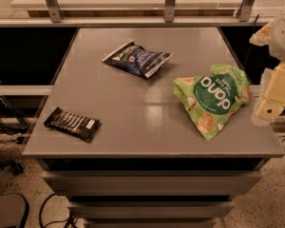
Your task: Move blue chip bag near rxbar chocolate
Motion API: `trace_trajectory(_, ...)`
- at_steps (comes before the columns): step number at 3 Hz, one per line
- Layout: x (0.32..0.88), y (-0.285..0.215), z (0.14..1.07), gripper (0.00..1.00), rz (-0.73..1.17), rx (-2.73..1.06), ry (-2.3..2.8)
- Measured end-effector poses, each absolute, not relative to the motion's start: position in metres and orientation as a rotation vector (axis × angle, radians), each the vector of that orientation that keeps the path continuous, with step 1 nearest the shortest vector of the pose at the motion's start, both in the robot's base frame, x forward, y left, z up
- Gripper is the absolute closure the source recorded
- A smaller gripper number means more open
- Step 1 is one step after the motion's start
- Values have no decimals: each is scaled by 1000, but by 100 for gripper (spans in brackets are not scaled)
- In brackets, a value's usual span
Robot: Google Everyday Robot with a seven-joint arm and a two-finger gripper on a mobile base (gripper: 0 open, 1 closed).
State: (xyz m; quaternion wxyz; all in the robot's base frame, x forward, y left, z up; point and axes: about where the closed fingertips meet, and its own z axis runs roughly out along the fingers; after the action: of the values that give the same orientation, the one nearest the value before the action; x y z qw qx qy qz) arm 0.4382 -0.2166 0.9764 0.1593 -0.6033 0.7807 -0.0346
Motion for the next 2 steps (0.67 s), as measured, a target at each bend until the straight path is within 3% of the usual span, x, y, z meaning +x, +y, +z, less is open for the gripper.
trace_trajectory(2, 439, -218, 978, 0, -91, -1699, 2223)
